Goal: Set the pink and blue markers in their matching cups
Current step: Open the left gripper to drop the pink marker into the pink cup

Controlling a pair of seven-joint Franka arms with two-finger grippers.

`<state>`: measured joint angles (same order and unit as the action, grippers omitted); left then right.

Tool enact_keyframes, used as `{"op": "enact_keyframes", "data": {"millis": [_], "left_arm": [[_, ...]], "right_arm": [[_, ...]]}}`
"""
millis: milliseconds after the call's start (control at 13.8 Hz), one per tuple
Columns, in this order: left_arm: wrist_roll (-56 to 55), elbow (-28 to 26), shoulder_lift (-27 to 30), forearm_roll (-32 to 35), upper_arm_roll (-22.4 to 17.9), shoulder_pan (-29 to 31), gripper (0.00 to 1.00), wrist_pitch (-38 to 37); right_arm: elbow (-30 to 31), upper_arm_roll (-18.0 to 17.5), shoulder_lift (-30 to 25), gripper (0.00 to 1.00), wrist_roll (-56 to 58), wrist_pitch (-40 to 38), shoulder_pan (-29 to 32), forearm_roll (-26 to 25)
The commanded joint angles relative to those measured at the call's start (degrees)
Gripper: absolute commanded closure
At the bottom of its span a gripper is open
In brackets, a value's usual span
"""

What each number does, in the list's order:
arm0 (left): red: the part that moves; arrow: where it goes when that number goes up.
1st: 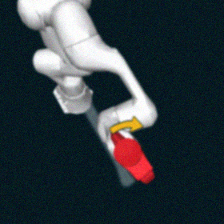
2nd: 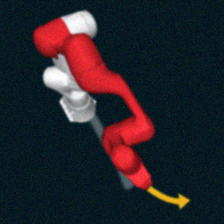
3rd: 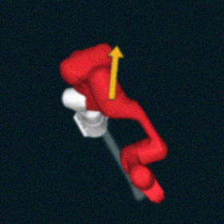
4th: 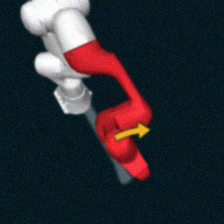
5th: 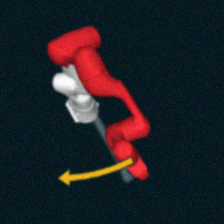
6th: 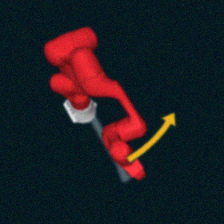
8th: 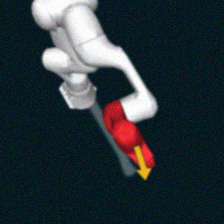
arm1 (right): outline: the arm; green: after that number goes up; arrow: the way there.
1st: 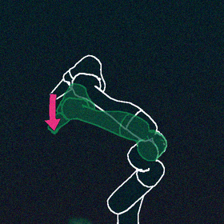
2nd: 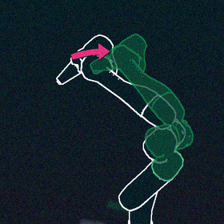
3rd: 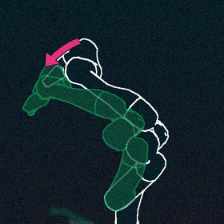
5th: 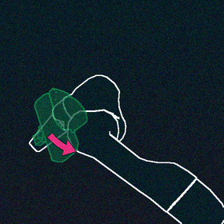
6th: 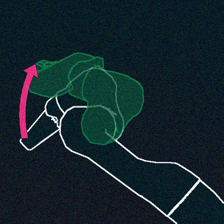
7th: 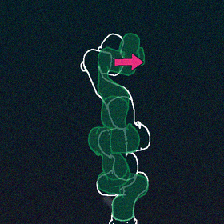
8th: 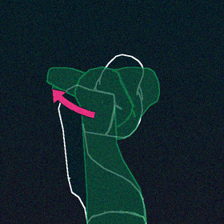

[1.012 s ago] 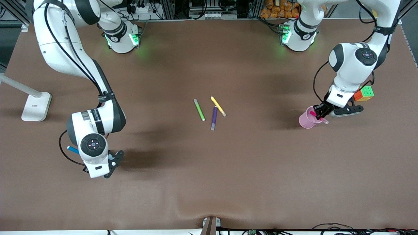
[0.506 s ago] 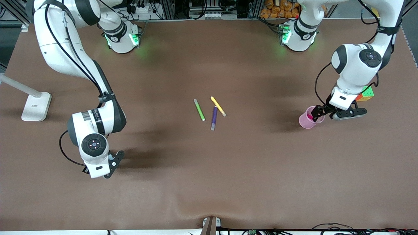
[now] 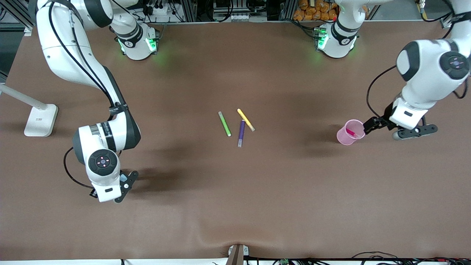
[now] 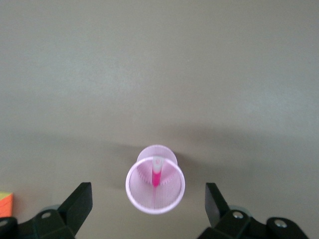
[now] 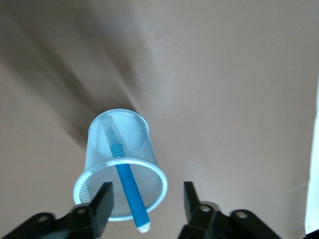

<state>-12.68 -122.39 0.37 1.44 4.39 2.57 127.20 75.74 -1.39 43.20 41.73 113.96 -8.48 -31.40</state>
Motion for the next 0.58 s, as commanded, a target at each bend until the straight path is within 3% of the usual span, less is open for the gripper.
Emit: {"op": "enact_keyframes", "data": {"millis": [0,217,506], "left_arm": [[0.4,5.3,0.7,0.9,1.1,0.5,0.00,-8.3],[0.4,8.4,2.3,0.7,1.9,0.5,0.00,-13.9],[0.5,19.2,1.0,0.8,1.7,0.9,0.00,-27.0]], "right_arm": [[-0.1,-1.5,-3.2,0.00,-0.3,-0.7,2.0,2.9],[-2.7,-0.8,-7.1,0.00,-0.5,-2.6,3.1,14.0],[-5.1,-1.2,-11.2,0.00,-3.2,-11.0,3.3,14.9]]}}
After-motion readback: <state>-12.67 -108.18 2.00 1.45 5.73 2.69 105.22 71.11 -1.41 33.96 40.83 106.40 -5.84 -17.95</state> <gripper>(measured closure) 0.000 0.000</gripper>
